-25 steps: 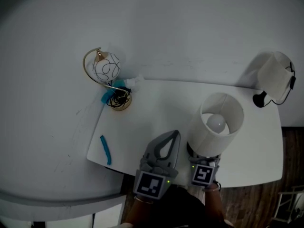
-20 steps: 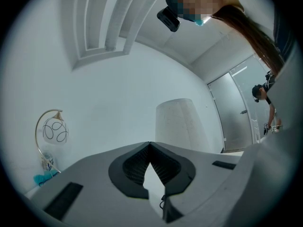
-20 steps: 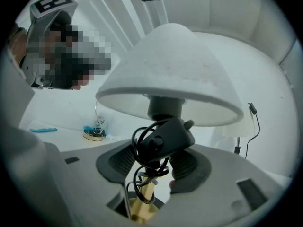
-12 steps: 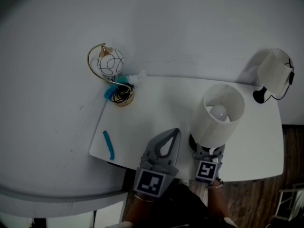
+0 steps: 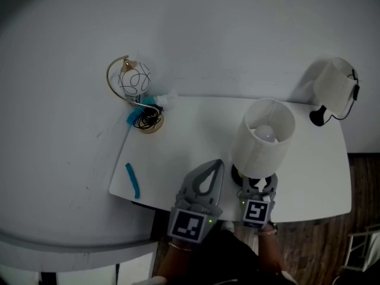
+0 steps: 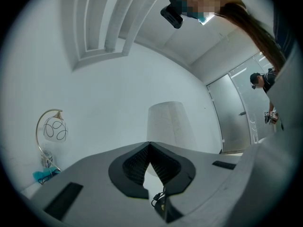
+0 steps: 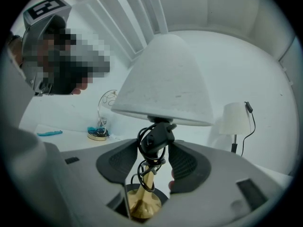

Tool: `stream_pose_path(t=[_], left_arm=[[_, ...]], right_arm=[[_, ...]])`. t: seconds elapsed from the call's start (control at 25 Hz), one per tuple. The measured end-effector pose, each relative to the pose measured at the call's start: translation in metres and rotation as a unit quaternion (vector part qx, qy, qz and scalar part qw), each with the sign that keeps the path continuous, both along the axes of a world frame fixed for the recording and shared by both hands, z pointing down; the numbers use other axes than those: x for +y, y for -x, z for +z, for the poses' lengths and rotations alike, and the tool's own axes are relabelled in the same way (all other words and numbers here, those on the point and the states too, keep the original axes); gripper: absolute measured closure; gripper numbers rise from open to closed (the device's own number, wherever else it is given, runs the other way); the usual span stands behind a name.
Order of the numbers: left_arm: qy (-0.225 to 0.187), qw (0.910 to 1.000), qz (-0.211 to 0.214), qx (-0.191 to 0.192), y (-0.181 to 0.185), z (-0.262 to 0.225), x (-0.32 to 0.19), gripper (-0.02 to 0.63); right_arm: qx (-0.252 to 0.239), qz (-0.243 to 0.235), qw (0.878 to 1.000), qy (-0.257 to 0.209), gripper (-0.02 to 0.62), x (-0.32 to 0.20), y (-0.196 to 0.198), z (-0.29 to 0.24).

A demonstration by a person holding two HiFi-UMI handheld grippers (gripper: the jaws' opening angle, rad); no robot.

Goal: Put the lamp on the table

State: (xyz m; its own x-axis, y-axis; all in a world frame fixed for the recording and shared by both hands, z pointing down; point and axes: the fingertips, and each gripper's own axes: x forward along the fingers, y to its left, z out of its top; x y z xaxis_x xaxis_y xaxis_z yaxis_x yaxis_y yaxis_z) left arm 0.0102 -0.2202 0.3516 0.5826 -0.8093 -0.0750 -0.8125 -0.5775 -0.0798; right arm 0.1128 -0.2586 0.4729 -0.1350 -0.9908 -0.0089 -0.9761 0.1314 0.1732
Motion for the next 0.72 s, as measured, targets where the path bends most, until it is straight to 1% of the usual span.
stream_pose_path(t=[0.32,0.56,0.72], left_arm=[[-0.004,1.0000,0.002,0.006,-0.003,-0.004,0.006,0.607],[-0.004,0.9999,0.003,0.011,-0.003,-0.008,0.012,0.607],[-0.006,0.9999,0.008,0.012,-0.005,-0.011,0.019,0.607]], right_arm=[[-0.005,0.004,1.000,0.004,0.393,0.011,-0.003,-0.001],[0.008,0.014,1.000,-0.002,0.402,0.022,-0.010,-0.012],[0.007,0.022,1.000,-0.003,0.402,0.032,-0.015,-0.016]])
